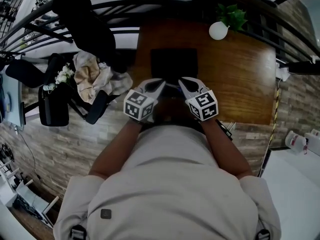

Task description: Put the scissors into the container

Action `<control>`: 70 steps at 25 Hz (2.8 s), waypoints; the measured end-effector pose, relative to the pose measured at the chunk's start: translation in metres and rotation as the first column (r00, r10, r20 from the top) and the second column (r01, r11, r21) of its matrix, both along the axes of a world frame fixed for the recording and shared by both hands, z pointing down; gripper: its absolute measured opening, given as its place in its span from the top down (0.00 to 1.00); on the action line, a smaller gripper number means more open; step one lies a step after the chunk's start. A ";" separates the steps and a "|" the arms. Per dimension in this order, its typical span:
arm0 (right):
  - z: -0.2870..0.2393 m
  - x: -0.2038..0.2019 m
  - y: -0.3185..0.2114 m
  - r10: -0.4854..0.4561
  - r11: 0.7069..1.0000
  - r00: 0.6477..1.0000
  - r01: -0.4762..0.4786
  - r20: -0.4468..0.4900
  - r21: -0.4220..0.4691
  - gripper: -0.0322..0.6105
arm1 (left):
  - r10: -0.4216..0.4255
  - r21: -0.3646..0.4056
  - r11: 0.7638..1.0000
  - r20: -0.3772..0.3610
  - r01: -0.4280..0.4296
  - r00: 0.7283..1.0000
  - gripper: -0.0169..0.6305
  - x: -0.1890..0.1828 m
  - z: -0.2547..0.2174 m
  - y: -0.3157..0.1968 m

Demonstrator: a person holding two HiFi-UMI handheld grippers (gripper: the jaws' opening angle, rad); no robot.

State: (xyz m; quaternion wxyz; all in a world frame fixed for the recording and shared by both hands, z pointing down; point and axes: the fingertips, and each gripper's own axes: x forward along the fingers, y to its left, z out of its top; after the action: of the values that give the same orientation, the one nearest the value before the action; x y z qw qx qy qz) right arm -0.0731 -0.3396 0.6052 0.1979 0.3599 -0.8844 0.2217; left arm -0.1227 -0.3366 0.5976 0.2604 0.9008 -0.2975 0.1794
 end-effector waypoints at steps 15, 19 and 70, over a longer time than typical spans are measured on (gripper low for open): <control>-0.110 -0.025 0.042 0.036 0.986 0.998 -0.044 0.049 0.161 0.94 | 0.103 0.160 0.983 -0.053 -0.094 0.993 0.97 -0.025 -0.097 0.037; -0.109 -0.038 0.060 0.039 0.986 0.998 -0.046 0.047 0.163 0.94 | 0.122 0.159 0.981 -0.065 -0.110 0.990 0.97 -0.033 -0.096 0.053; -0.123 0.090 0.316 -0.017 0.972 0.991 -0.014 0.130 0.235 0.94 | 0.039 0.226 0.974 -0.034 -0.030 0.999 0.97 0.077 -0.112 0.307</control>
State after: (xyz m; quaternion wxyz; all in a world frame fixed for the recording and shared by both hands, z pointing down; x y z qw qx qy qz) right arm 0.0173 -0.0239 0.4827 0.0955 0.3649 -0.9157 0.1383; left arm -0.0460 -0.0298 0.4860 0.1589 0.9329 -0.2952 0.1317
